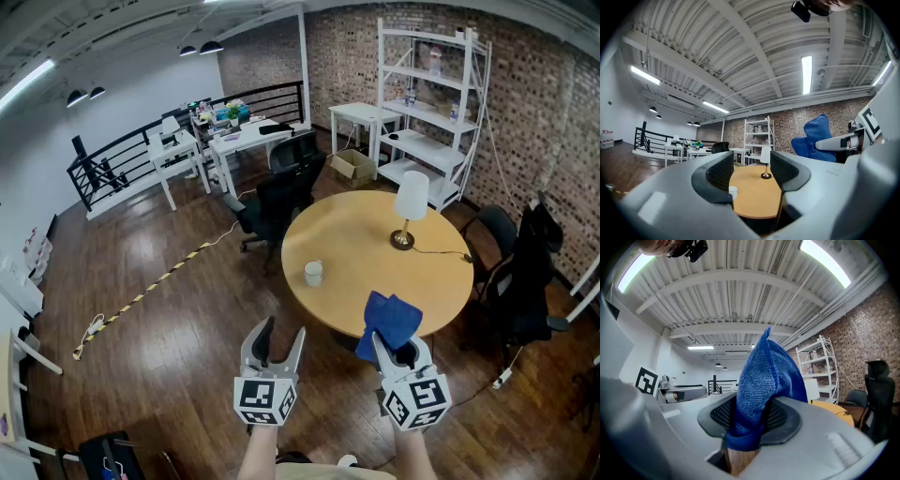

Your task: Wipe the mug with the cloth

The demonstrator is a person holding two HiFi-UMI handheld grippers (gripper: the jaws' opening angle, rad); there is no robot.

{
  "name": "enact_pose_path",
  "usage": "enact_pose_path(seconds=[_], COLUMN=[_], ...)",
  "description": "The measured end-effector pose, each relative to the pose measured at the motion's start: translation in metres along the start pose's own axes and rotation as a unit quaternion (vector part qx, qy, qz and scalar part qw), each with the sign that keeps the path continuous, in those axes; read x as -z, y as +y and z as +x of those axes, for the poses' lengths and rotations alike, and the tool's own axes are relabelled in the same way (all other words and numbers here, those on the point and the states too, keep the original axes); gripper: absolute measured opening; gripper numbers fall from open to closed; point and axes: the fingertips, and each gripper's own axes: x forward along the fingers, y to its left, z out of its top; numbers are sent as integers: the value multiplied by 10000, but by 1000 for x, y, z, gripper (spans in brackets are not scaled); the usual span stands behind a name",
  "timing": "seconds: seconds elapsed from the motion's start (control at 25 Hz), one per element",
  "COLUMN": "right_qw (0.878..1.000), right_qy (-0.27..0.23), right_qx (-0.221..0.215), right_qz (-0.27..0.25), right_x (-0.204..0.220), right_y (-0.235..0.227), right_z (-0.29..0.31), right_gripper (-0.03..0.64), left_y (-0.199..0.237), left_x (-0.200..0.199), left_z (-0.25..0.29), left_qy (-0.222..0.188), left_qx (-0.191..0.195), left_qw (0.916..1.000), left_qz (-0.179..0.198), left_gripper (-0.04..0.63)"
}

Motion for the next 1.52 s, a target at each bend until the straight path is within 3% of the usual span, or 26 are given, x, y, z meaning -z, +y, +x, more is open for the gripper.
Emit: enact_pose_path(seconds=[0.16, 0.32, 0.68, 0.96, 1.16, 1.36, 1.52], right_qw=[9998, 9995, 9949, 9935, 9980, 9990, 9985], right_qy=[54, 139, 82, 98, 192, 149, -37], right_qx=[58, -116, -937, -1120, -540, -9, 167], right_qz=[157, 244, 372, 180, 262, 415, 524], right_x=[10, 20, 22, 16, 18, 22, 14], right_y=[-12, -2, 104, 168, 143, 87, 30], right_z=[3, 30, 166, 241, 260, 268, 288], right_gripper=[140, 140, 140, 140, 140, 140, 141], left_y=[-10, 17, 161, 251, 265, 254, 239], left_x=[4, 3, 7, 13, 19, 29, 28], left_z=[3, 5, -1, 2, 37, 102, 172], left_qy=[86, 99, 32, 78, 93, 135, 101], left_qx=[82, -137, -643, -619, -176, 311, 748], left_qw=[9999, 9998, 9979, 9981, 9997, 9990, 9970], left_qz=[45, 128, 99, -20, -120, -275, -197], left_gripper=[239, 239, 232, 232, 232, 232, 232])
